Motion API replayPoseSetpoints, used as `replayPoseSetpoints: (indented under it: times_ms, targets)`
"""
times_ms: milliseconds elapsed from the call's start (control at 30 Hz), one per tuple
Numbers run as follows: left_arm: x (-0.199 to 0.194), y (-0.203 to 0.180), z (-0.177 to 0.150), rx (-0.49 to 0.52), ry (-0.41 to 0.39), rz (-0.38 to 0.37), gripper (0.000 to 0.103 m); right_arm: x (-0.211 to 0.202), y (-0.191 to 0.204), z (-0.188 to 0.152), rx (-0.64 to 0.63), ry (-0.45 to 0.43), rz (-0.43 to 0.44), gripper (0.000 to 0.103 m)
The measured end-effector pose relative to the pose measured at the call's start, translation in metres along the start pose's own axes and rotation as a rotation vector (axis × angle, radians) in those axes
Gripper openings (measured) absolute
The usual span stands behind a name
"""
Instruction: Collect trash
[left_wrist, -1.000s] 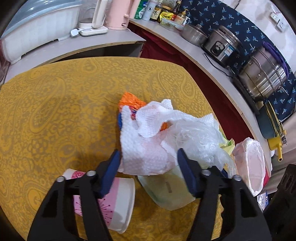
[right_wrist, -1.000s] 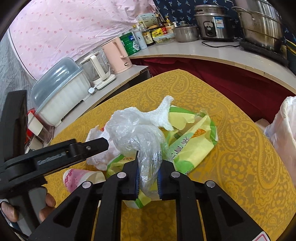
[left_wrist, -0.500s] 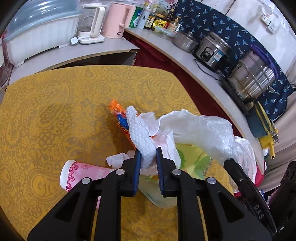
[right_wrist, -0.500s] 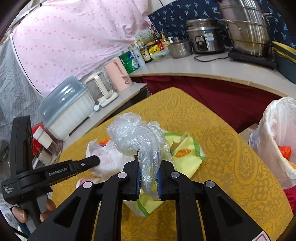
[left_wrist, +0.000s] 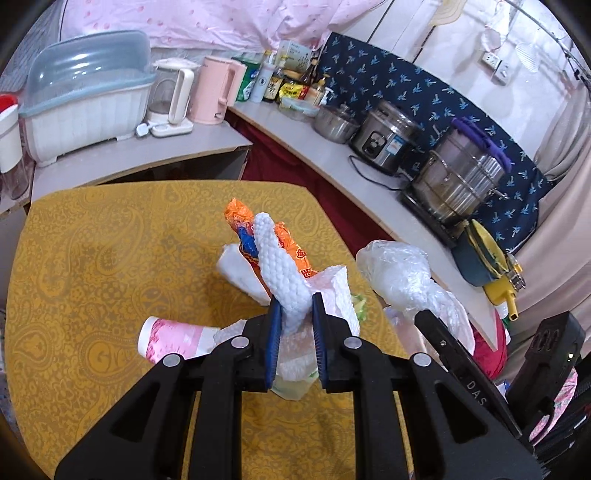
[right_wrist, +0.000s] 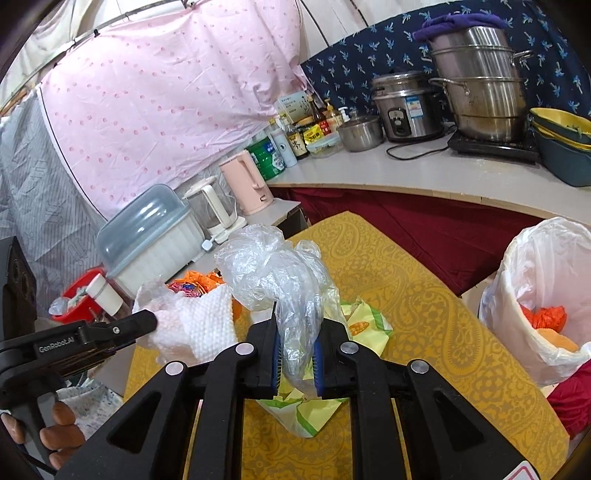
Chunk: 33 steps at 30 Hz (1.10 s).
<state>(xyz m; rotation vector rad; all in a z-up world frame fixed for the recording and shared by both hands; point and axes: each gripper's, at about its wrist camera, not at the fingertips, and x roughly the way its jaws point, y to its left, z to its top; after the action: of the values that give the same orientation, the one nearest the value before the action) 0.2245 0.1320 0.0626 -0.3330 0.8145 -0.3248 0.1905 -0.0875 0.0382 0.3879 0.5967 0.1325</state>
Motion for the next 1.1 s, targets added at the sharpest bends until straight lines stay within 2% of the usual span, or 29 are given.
replayPoseSetpoints:
  times_ms: [167,233,500,567,667,767,900,1100]
  targets:
    - [-0.012,-0.011,-0.006,0.018,0.001,-0.022,0.016,-0.015,-0.005,0.003,0.006,-0.024,-0.004,0.012]
    - [-0.008,-0.011,-0.014,0.012,0.028,-0.032,0.016,-0.019,-0.009,0.001,0.011,-0.023,-0.008,0.012]
    - [0.031,0.009,-0.065,-0.002,0.164,0.035,0.019,-0.021,-0.024,-0.017,0.025,0.013,-0.03,0.013]
    - [0.032,0.015,-0.072,-0.014,0.179,0.039,0.018,-0.022,-0.024,-0.018,0.024,0.017,-0.034,0.013]
    - [0.027,0.019,-0.074,-0.019,0.169,0.04,0.018,-0.023,-0.027,-0.02,0.025,0.017,-0.036,0.013]
    - [0.014,0.018,-0.07,-0.014,0.144,0.032,0.011,-0.026,-0.027,-0.021,0.029,0.012,-0.035,0.012]
    - [-0.005,0.014,-0.065,-0.007,0.1,0.019,0.007,-0.028,-0.025,-0.019,0.024,0.005,-0.031,0.013]
    - [-0.016,0.008,-0.062,0.012,0.078,0.026,0.007,-0.031,-0.024,-0.02,0.021,0.0,-0.027,0.012]
